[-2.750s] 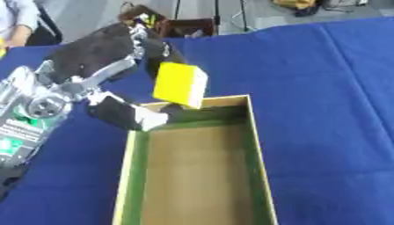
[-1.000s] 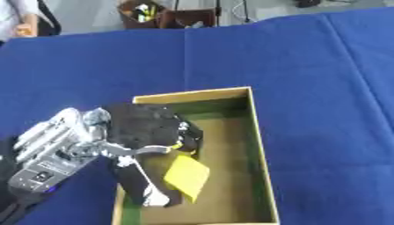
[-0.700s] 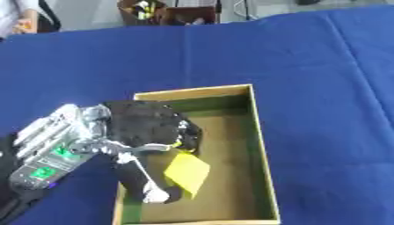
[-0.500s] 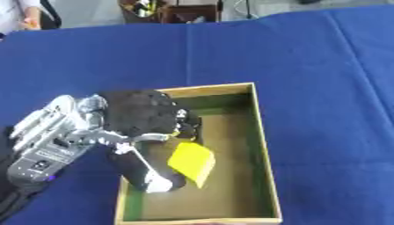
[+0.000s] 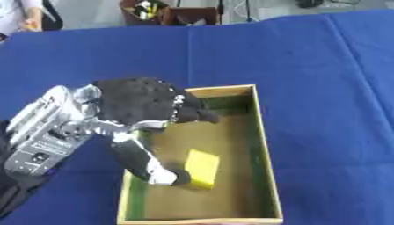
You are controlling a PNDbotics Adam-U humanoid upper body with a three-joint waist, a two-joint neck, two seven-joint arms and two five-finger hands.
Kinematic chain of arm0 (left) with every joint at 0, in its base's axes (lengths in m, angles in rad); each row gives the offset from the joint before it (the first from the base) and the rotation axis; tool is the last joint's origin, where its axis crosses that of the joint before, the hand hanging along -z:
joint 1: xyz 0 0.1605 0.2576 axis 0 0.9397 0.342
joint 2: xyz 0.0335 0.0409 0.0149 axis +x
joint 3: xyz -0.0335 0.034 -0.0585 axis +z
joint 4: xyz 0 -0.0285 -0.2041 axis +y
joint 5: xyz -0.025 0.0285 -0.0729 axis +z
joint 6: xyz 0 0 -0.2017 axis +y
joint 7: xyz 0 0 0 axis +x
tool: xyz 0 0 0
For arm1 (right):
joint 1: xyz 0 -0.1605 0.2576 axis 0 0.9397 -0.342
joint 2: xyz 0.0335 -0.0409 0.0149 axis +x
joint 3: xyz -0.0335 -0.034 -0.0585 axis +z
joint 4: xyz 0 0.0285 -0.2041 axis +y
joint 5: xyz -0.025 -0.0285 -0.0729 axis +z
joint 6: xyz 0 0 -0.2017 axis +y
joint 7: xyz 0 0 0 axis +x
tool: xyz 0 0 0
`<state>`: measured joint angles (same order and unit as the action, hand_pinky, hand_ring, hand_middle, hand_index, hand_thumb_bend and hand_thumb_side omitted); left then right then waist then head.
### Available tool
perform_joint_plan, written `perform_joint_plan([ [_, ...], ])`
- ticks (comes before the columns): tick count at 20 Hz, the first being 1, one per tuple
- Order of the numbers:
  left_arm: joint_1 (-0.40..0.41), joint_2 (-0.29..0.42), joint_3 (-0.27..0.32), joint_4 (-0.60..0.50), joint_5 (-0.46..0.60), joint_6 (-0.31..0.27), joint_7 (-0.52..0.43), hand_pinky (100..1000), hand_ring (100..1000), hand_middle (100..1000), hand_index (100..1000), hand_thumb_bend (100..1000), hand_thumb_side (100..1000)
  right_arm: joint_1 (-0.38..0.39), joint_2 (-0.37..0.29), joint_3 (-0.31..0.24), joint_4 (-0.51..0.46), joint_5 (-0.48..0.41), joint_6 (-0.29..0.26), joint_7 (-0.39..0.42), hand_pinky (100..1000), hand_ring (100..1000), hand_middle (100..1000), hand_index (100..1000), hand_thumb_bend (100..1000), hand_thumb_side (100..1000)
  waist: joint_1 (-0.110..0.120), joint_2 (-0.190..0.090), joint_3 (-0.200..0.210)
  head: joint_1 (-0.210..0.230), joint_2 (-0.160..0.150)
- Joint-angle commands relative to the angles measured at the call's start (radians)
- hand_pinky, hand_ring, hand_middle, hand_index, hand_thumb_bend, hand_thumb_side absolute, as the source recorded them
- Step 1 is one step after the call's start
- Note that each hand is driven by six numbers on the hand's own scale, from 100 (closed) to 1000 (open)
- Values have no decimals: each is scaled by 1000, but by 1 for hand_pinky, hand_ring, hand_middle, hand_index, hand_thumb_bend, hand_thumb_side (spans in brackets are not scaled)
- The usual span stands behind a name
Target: Pick up objects on the table and place them in the box.
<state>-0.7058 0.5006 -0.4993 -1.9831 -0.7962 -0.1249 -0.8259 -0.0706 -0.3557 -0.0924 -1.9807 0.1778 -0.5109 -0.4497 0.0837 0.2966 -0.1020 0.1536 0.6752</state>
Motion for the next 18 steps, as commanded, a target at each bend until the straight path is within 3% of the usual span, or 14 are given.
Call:
perform_joint_plan([
  [1,-17,5,25,-17,3,-4,-22,716,855,856,995,483,810,-2,-14,-6,-19,-7,-3,-1,762,789,641,805,100,607,-7,-19,0,3,-8],
  [6,-22,-6,54,-17,7,11,22,673,822,797,947,382,766,-1,-13,-7,-19,-6,-3,-3,762,789,641,805,100,612,-8,-19,4,-1,-8],
  [10,-26,-11,80,-17,17,24,83,659,809,781,936,355,760,-1,-11,-6,-19,-4,-2,-4,762,789,641,805,100,613,-9,-18,6,-2,-10],
  [11,-26,-17,86,-17,13,29,95,607,766,734,903,245,790,1,-10,-8,-19,-4,-2,-6,762,789,641,804,100,619,-13,-18,11,-7,-12],
  [14,-13,-52,146,-17,-4,66,140,578,739,704,889,173,826,6,-7,-16,-19,2,-8,-16,763,789,642,804,100,628,-20,-18,26,-25,-19],
  [15,-3,-61,170,-17,0,81,155,566,724,691,883,106,840,7,-7,-17,-19,4,-10,-20,763,789,643,804,100,625,-22,-17,29,-30,-21],
  [18,28,-80,248,-17,39,129,203,522,694,665,866,100,820,10,-6,-20,-19,10,-14,-30,764,789,643,804,100,625,-26,-16,36,-40,-25],
])
